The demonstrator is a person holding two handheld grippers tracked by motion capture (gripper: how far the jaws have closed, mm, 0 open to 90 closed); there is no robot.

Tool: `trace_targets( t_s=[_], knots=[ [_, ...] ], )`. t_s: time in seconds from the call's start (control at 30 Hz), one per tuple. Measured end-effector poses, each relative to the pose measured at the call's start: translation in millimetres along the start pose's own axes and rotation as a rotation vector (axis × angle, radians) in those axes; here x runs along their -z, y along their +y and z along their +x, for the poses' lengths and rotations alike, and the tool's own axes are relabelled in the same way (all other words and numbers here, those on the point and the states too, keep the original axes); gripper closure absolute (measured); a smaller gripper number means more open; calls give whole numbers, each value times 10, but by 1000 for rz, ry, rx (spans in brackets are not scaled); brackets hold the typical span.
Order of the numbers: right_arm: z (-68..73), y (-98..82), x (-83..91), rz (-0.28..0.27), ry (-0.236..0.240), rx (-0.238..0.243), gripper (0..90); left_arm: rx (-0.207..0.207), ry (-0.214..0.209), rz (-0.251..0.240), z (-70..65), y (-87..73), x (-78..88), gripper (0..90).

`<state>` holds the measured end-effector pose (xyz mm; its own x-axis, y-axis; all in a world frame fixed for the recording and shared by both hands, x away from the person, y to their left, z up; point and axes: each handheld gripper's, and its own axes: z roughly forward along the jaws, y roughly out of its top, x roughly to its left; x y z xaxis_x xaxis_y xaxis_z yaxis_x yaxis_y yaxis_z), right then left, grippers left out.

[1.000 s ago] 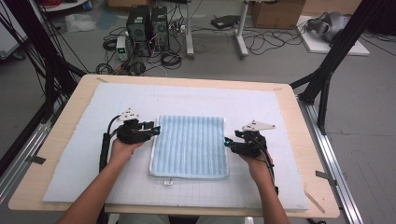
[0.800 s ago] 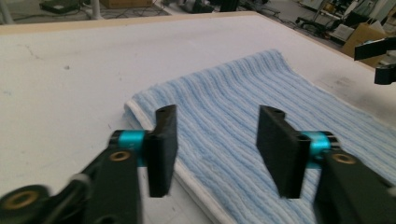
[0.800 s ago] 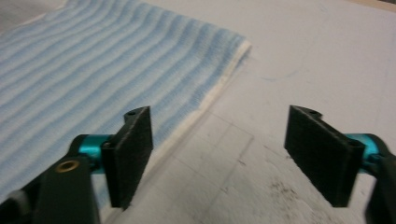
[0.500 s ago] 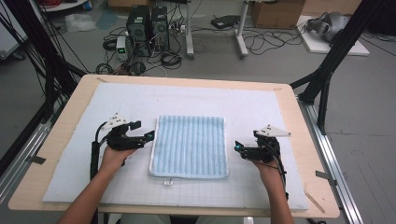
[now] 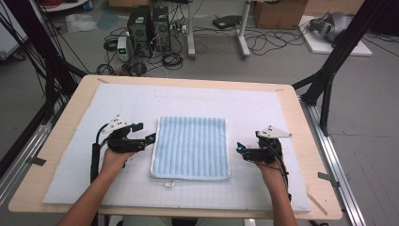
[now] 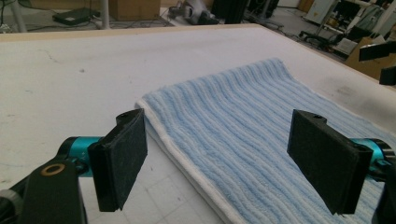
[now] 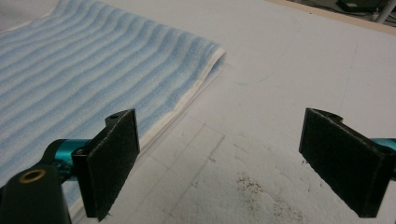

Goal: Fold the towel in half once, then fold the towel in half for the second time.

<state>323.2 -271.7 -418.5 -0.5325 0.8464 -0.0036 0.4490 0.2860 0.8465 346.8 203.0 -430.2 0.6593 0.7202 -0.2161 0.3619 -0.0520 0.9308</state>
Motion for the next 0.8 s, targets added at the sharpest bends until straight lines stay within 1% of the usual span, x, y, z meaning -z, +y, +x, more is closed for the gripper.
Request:
trace_targets(
  t_s=[0.07, 0.13, 0.17, 0.3, 0.5, 0.57, 0.63, 0.7, 0.77, 0.8],
  knots=[
    [19, 3, -7, 3, 1, 2, 113, 8, -3, -10, 14, 4, 14, 205],
    [31, 6, -13, 6, 3, 13, 113, 17, -3, -15, 22, 3, 13, 204],
    [29, 6, -21, 3, 2, 18, 114, 19, 0, -10, 23, 1, 11, 198],
    [21, 4, -21, 5, 5, 11, 113, 36, 4, -5, 29, -2, 5, 175],
    [23, -3, -30, 10, 12, 0, 113, 56, -6, 6, 45, -15, -11, 176],
    [31, -7, -41, 7, 19, 3, 113, 53, 2, 2, 46, -18, -14, 176],
    [44, -7, -54, 18, 24, 11, 113, 54, 10, -4, 67, -17, -25, 176],
    [49, -7, -62, 19, 28, 26, 114, 59, 22, 3, 89, -10, -47, 176],
    [51, -7, -51, 18, 32, 25, 114, 62, 36, 6, 100, 5, -64, 179],
    [51, -5, -45, 15, 33, 25, 113, 57, 38, 12, 108, 21, -73, 180]
  ],
)
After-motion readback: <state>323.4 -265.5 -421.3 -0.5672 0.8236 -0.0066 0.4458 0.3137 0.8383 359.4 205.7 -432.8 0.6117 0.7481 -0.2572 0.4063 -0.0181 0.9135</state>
